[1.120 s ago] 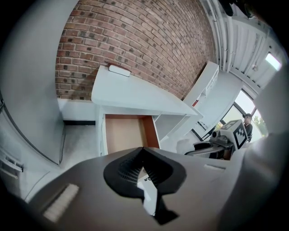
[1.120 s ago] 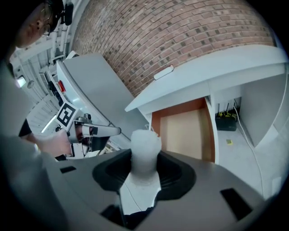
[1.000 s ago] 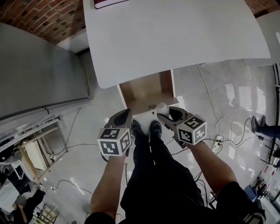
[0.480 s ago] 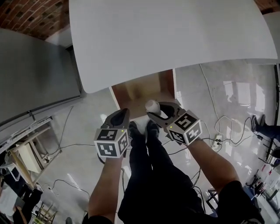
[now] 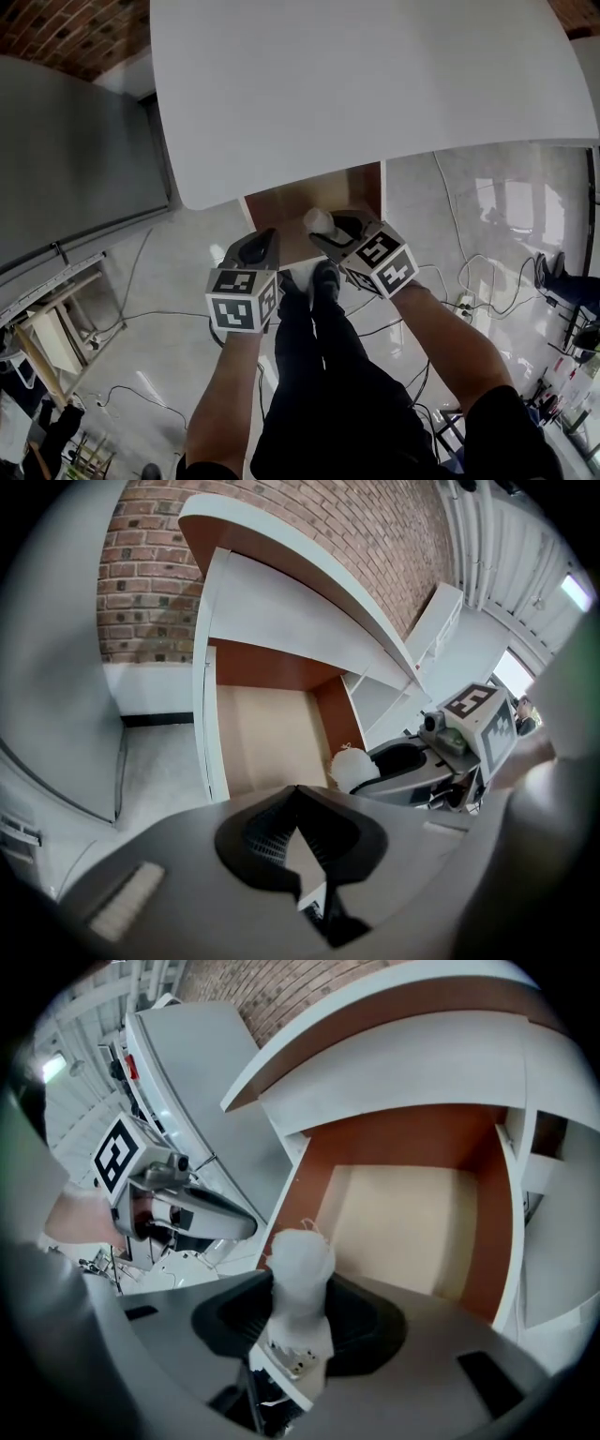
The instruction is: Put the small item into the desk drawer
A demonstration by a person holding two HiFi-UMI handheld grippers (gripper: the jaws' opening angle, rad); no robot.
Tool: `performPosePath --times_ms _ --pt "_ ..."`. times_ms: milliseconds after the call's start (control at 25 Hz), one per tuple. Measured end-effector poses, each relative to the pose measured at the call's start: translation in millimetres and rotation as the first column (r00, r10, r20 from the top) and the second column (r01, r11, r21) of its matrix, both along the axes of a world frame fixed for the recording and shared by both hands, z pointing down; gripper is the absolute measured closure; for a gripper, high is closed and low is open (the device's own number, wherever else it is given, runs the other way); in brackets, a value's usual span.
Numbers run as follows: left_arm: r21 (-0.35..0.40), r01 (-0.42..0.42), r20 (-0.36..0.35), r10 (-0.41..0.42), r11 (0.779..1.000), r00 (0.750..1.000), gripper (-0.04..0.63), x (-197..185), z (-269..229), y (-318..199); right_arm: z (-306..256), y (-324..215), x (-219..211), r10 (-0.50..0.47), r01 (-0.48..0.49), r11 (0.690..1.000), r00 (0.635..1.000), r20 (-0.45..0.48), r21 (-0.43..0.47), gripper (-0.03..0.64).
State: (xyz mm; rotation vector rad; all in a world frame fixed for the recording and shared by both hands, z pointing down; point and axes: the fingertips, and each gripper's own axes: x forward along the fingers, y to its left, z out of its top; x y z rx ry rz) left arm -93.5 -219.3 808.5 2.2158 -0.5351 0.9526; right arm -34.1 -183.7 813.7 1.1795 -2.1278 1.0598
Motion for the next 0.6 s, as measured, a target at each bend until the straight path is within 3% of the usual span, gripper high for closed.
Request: performPosePath --times_ms 320,600 --pt "-0.031 0.015 0.005 -0.015 0.999 1.000 0.583 -4.4 18.6 -2.1 40.4 -6.5 -4.6 -0.127 0.121 0.990 0.987 -0.094 -0.068 0.454" --pt "-0.034 0.002 0.000 -0.002 0.999 1.000 0.583 -0.3 21.2 1.6 72.2 -4.3 1.5 -0.160 0.140 0.979 0.977 -0.139 -0.145 0.454"
